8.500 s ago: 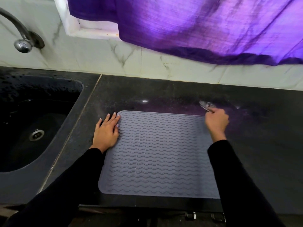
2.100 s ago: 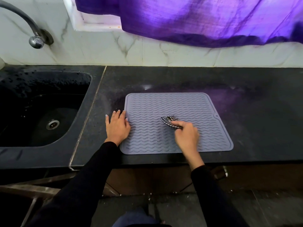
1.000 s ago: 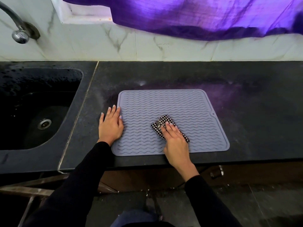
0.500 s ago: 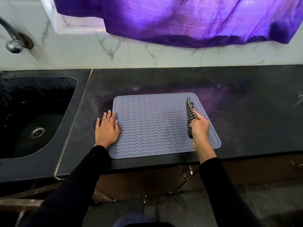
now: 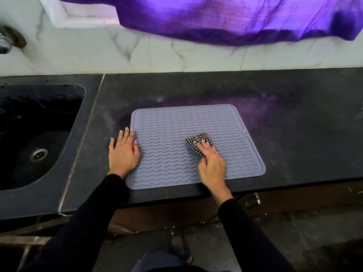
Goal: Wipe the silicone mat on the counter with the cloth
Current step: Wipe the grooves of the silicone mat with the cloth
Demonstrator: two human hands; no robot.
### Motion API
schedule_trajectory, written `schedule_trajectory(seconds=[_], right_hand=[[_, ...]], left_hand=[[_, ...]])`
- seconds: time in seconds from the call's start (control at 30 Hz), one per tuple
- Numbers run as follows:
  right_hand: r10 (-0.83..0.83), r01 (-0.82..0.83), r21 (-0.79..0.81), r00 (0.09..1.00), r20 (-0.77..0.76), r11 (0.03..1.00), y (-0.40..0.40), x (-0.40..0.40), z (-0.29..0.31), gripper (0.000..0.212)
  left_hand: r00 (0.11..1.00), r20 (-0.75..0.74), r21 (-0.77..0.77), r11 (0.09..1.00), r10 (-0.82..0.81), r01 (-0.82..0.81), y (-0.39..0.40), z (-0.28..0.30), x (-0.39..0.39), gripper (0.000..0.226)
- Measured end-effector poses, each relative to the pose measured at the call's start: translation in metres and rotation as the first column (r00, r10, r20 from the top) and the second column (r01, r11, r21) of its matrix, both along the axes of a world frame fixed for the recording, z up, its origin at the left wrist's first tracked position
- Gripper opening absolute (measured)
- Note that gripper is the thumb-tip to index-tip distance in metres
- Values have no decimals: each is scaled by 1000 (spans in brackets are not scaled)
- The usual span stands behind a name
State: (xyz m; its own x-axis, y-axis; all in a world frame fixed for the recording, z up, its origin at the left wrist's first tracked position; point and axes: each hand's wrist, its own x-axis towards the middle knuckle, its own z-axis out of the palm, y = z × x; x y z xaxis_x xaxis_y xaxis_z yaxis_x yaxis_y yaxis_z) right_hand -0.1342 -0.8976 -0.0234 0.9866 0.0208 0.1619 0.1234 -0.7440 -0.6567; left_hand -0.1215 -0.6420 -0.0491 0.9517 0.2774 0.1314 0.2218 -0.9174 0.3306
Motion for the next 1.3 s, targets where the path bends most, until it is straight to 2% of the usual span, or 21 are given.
schedule_trajectory(seconds=[0.07, 0.1, 0.17, 0.2, 0.23, 0.27, 0.3, 0.33, 0.4, 0.47, 0.57, 0.67, 0.8, 0.87, 0.93, 1.0, 1.07, 1.1, 1.17, 1.23, 1.3], right_hand=[[-88, 108, 247, 992, -89, 963, -6, 3, 6, 47], [-157, 222, 445, 971, -180, 867, -10, 9, 10, 45], [-225, 488, 789, 873, -433, 374, -21, 23, 29, 44], [-243, 551, 823, 824, -512, 136, -27, 29, 36, 45], [-293, 564, 826, 791, -538, 7, -33, 33, 41, 45], [-375, 564, 825, 768, -519, 14, -37, 35, 45, 45], [-472, 568, 812, 757, -452, 133, -42, 34, 48, 44], [-547, 575, 746, 763, -343, 335, -46, 31, 49, 45], [-506, 519, 388, 851, -144, 762, -52, 24, 44, 47], [-309, 303, -69, 944, -116, 951, -54, 23, 30, 48], [-173, 109, -500, 981, -82, 859, -47, 29, 14, 53], [-215, 143, -484, 972, -96, 863, -48, 38, 25, 39], [-281, 256, -131, 928, -245, 958, -76, 46, 51, 38], [-334, 387, 75, 864, -377, 919, -87, 53, 59, 32], [-348, 532, 265, 783, -515, 804, -102, 72, 65, 32], [-261, 624, 511, 747, -611, 591, -113, 92, 66, 58], [-332, 656, 607, 753, -568, 449, -113, 108, 67, 46], [-403, 656, 597, 755, -517, 462, -108, 112, 71, 33], [-504, 624, 396, 780, -371, 674, -91, 110, 72, 37], [-406, 434, 85, 885, -227, 897, -72, 100, 58, 33], [-296, 266, -203, 945, -135, 942, -56, 86, 33, 40]], left_hand=[[1000, 2, -6, 1000, -4, 4, 0, 0, 0, 49], [1000, 2, -13, 1000, -5, 5, 0, 0, 0, 49], [1000, 4, -24, 1000, -10, 10, 1, 1, -2, 57], [1000, 5, -27, 1000, -10, 10, 1, 2, -2, 61], [1000, 5, -31, 999, -11, 11, 1, 3, -3, 62], [1000, 5, -31, 999, -14, 14, 0, 3, -2, 61], [1000, 3, -32, 999, -14, 14, 0, 3, -2, 57], [1000, 4, -34, 999, -13, 13, 0, 3, -2, 52], [1000, 12, -40, 999, -6, 6, 1, 3, -2, 48], [1000, 23, -39, 999, -3, 4, 1, 2, -2, 49], [999, 38, -41, 999, -3, 4, 2, 2, -1, 59], [999, 43, -29, 1000, -2, 3, 1, 1, -1, 63], [999, 47, -38, 999, 9, -8, 2, -1, 0, 62], [999, 52, -41, 999, 9, -6, 1, -1, 0, 62], [999, 49, -47, 999, 11, -9, 1, -1, 0, 63], [999, 43, -44, 999, 7, -5, 1, 0, 0, 63], [999, 39, -51, 999, 12, -10, 1, 1, 0, 63], [999, 38, -56, 998, 14, -12, 0, 2, 0, 63], [999, 35, -59, 998, 14, -12, 0, 2, -1, 63], [999, 34, -64, 998, 15, -13, 1, 3, -1, 63], [999, 37, -64, 998, 16, -14, 0, 3, 0, 62]])
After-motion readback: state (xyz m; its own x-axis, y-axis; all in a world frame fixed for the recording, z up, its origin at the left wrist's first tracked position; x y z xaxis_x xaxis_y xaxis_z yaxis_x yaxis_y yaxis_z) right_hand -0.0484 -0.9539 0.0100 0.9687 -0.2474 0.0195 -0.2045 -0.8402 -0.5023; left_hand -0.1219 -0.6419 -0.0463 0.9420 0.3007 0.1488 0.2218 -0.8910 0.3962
